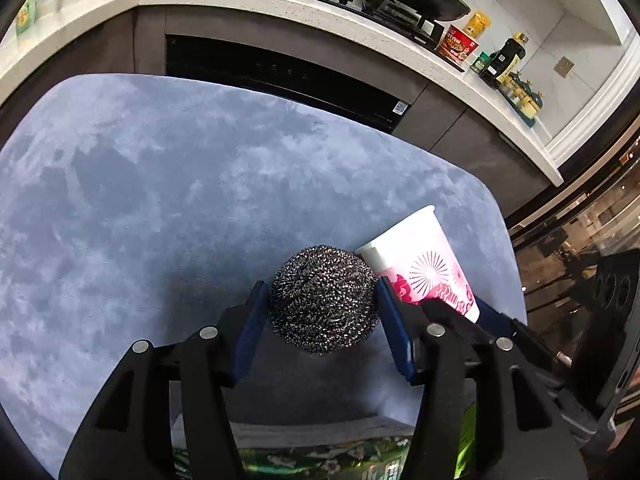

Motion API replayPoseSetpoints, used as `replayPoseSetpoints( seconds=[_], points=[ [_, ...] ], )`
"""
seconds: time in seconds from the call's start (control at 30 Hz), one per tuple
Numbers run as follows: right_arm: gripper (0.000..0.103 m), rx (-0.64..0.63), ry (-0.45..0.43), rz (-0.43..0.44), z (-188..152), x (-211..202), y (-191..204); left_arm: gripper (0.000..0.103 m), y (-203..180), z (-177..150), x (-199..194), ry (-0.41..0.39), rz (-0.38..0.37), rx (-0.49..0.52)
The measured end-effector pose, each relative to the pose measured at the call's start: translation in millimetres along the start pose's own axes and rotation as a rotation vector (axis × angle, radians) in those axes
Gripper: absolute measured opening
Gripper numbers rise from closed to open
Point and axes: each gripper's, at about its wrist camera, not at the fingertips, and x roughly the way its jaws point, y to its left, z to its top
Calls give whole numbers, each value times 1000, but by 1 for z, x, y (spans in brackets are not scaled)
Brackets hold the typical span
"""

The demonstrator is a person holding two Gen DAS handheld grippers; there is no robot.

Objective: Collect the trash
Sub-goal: 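Grasp the steel wool ball with the left tool while the right grasps the paper cup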

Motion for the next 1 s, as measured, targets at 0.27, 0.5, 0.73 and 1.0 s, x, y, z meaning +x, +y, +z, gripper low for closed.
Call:
replayPoseSetpoints(
  seconds=[0.27,0.5,0.73,1.0],
  points=[
    [58,-20,-5,-5,-2,-3,5,47,-6,-2,-6,-26,-11,29],
    [57,-17,-67,-21,-6,-32,6,45,-22,-11,-34,-78,6,79],
    [57,8,-197,-49,-8,-99,0,45,-55,-19,-79,-163,11,153],
    [57,36,-364,-76,-16,-202,-10,45,-117,-37,-139,-249,-32,242]
  ],
)
